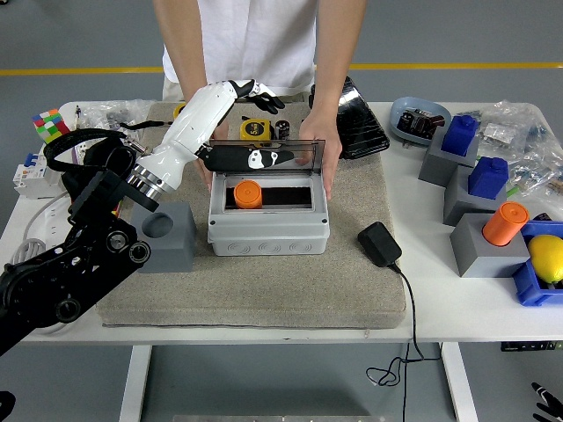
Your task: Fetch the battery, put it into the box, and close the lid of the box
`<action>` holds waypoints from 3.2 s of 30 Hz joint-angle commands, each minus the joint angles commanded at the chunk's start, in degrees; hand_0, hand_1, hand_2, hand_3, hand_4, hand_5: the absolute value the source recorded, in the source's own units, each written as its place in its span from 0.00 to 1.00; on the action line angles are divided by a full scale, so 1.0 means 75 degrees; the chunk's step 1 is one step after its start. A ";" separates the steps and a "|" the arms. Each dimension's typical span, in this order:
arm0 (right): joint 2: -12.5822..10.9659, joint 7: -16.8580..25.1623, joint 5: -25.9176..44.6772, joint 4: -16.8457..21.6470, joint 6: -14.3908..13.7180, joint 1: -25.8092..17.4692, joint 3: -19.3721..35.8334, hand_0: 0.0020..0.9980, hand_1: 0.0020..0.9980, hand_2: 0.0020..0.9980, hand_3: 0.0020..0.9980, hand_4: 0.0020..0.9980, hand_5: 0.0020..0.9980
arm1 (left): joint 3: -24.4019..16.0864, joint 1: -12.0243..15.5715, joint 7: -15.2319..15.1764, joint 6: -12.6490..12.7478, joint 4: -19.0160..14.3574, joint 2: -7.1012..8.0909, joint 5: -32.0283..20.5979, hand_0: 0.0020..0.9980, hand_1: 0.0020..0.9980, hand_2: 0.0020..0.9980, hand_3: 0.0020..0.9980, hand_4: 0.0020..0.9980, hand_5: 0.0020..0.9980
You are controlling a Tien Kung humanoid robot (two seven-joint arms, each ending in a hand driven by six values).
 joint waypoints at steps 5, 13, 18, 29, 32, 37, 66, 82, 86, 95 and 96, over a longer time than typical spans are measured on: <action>0.0004 -0.0005 0.0015 -0.0004 -0.0006 -0.0006 -0.0025 0.66 0.66 0.65 0.54 0.95 0.44 | 0.0107 -0.0303 0.0456 -0.0314 0.0552 -0.0103 0.0139 0.69 0.68 0.65 0.70 1.00 0.69; 0.0013 -0.0006 0.0026 -0.0006 -0.0005 -0.0006 -0.0031 0.66 0.66 0.65 0.54 0.95 0.44 | 0.0602 -0.0484 0.0978 -0.0700 0.1167 -0.0154 0.0167 0.73 0.71 0.68 0.73 1.00 0.75; 0.0007 -0.0014 0.0017 -0.0013 0.0004 -0.0021 -0.0015 0.66 0.66 0.65 0.54 0.95 0.44 | 0.0826 -0.0416 0.1124 -0.0787 0.1153 -0.0074 0.0101 0.71 0.71 0.67 0.72 1.00 0.77; -0.0006 -0.0003 -0.0036 0.0009 -0.0009 -0.0026 0.0041 0.66 0.66 0.65 0.54 0.95 0.44 | 0.1026 0.0076 0.1357 -0.0874 0.0429 0.0298 0.0019 0.46 0.55 0.58 0.67 1.00 0.76; -0.0013 -0.0008 -0.0042 0.0002 -0.0001 -0.0040 0.0046 0.66 0.66 0.65 0.54 0.95 0.44 | 0.1061 0.0231 0.1419 -0.0893 0.0152 0.0412 -0.0001 0.46 0.55 0.58 0.67 1.00 0.76; -0.0015 -0.0003 -0.0044 0.0004 0.0006 -0.0036 0.0061 0.66 0.66 0.65 0.54 0.95 0.44 | 0.1185 0.0423 0.1457 -0.0907 -0.0123 0.0512 -0.0053 0.44 0.53 0.56 0.66 1.00 0.75; 0.0005 -0.0016 -0.0012 -0.0063 0.0046 0.0020 0.0028 0.66 0.66 0.65 0.54 0.95 0.44 | -0.1310 0.1172 0.0665 -0.0618 -0.0690 0.0098 -0.1034 0.51 0.59 0.59 0.68 1.00 0.71; -0.0033 -0.0086 -0.0057 -0.0074 0.0084 0.0057 0.0050 0.66 0.66 0.65 0.54 0.95 0.44 | -0.3406 0.2101 0.0610 -0.0698 -0.0866 -0.0258 -0.1284 0.52 0.59 0.59 0.68 1.00 0.71; -0.0044 -0.0100 -0.0071 -0.0069 0.0095 0.0073 0.0064 0.66 0.66 0.65 0.54 0.95 0.44 | -0.3640 0.2125 0.0606 -0.0718 -0.0864 -0.0288 -0.1253 0.52 0.59 0.59 0.68 1.00 0.71; -0.0048 -0.0154 -0.0092 -0.0090 0.0113 0.0105 0.0084 0.66 0.66 0.66 0.55 0.95 0.44 | -0.3948 0.2229 0.0578 -0.0704 -0.0847 -0.0311 -0.1209 0.52 0.59 0.59 0.68 1.00 0.68; -0.0043 -0.0158 -0.0088 -0.0091 0.0113 0.0115 0.0084 0.66 0.66 0.66 0.55 0.95 0.44 | -0.3967 0.2240 0.0581 -0.0701 -0.0832 -0.0305 -0.1198 0.52 0.59 0.59 0.68 1.00 0.68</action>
